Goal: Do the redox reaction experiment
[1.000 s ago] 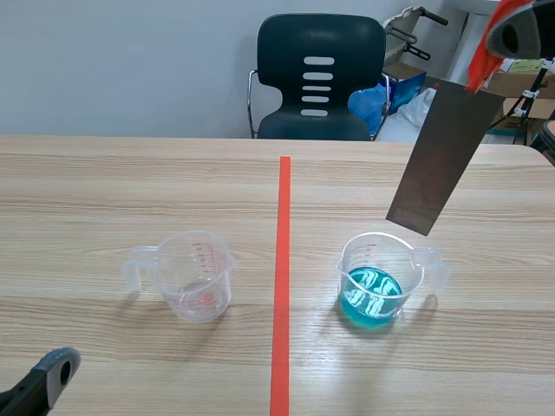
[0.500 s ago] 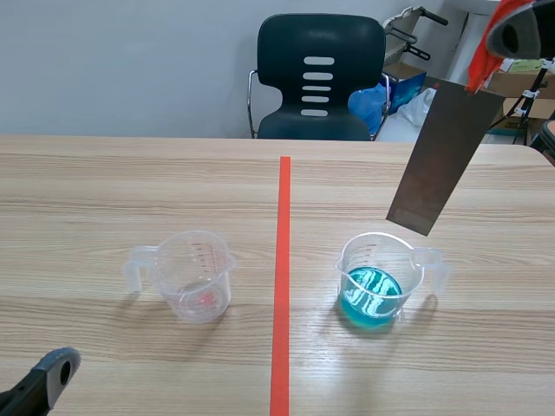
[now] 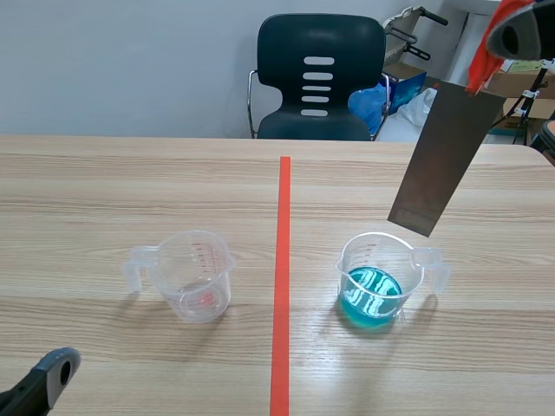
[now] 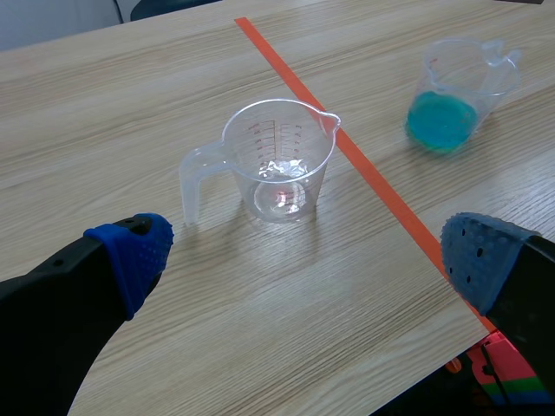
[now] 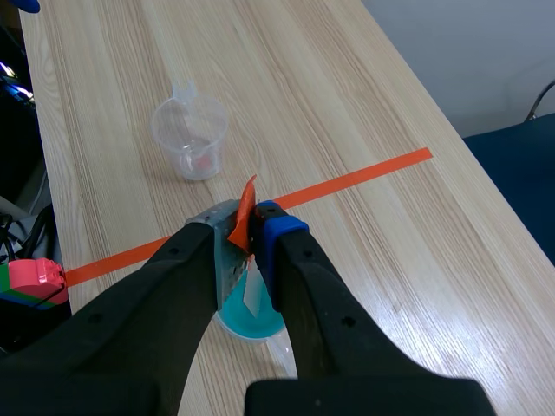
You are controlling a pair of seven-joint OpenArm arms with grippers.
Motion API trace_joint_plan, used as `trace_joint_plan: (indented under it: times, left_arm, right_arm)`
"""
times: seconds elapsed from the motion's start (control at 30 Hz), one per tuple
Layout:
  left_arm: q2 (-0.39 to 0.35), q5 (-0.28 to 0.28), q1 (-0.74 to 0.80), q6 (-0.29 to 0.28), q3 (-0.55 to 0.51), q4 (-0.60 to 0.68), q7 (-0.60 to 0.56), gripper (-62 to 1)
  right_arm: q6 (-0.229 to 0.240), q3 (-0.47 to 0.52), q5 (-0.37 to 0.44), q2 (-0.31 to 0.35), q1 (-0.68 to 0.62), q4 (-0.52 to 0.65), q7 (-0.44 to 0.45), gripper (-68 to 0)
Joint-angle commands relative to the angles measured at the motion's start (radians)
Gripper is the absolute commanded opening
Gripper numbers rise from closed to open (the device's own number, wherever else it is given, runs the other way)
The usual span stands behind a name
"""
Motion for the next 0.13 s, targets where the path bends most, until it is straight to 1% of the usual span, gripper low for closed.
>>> trace_joint_plan:
  times: [0.0, 0.1]
  left_arm:
    - [0.005, -0.002, -0.003, -0.002, -0.003, 0.018, -0.016, 1.4]
    - [0.005, -0.002, -0.003, -0.002, -0.003, 0.018, -0.016, 1.4]
  right_arm:
    - [0.008, 0.007, 0.014, 0.003, 0.011, 0.007, 0.016, -66.6]
    - [0.008, 0.007, 0.014, 0.003, 0.011, 0.007, 0.015, -66.6]
